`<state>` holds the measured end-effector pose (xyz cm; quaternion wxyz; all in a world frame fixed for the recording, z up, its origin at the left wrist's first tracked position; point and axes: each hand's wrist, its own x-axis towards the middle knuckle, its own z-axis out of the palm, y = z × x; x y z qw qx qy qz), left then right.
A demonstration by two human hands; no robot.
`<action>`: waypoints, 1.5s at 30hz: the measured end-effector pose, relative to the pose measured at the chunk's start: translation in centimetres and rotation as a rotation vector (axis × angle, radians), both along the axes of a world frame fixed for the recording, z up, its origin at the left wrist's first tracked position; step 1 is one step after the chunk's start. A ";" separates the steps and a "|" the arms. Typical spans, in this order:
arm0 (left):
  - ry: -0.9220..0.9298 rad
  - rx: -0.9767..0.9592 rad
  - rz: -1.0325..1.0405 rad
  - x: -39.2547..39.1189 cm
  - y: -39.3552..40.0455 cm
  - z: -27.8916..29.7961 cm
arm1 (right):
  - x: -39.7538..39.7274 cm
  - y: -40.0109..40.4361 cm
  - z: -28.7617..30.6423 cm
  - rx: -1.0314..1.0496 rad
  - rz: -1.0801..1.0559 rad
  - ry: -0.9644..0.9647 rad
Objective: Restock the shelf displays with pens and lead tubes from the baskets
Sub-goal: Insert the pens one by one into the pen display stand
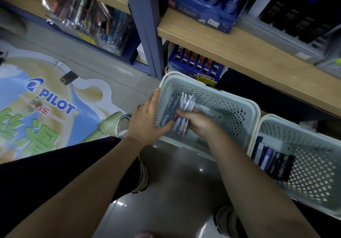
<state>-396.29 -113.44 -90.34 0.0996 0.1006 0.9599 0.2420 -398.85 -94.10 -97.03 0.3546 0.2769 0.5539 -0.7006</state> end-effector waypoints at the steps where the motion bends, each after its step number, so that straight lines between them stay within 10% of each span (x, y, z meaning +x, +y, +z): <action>1: -0.032 -0.050 -0.014 -0.1 -0.1 0.3 | 0.3 0.2 1.4 0.012 0.021 0.025; 5: -0.020 -0.230 -0.091 -0.2 1.2 3.6 | 1.8 0.9 8.6 0.014 -0.016 0.101; 10: -0.491 0.542 -0.008 0.3 5.5 12.1 | 4.8 1.1 19.6 -0.005 -0.120 0.250; 17: -0.535 0.936 0.037 2.5 7.9 28.0 | 7.2 1.4 37.0 0.127 -0.043 0.526; 27: -0.237 0.880 -0.267 5.0 7.2 51.2 | 10.8 3.4 60.6 0.726 -0.010 1.095; 38: -0.200 0.932 -0.414 6.1 8.3 59.2 | 14.4 6.6 68.6 0.409 -0.202 1.193; 45: -0.260 1.458 -0.043 4.8 8.8 58.6 | 14.1 8.2 69.5 0.235 -0.524 1.121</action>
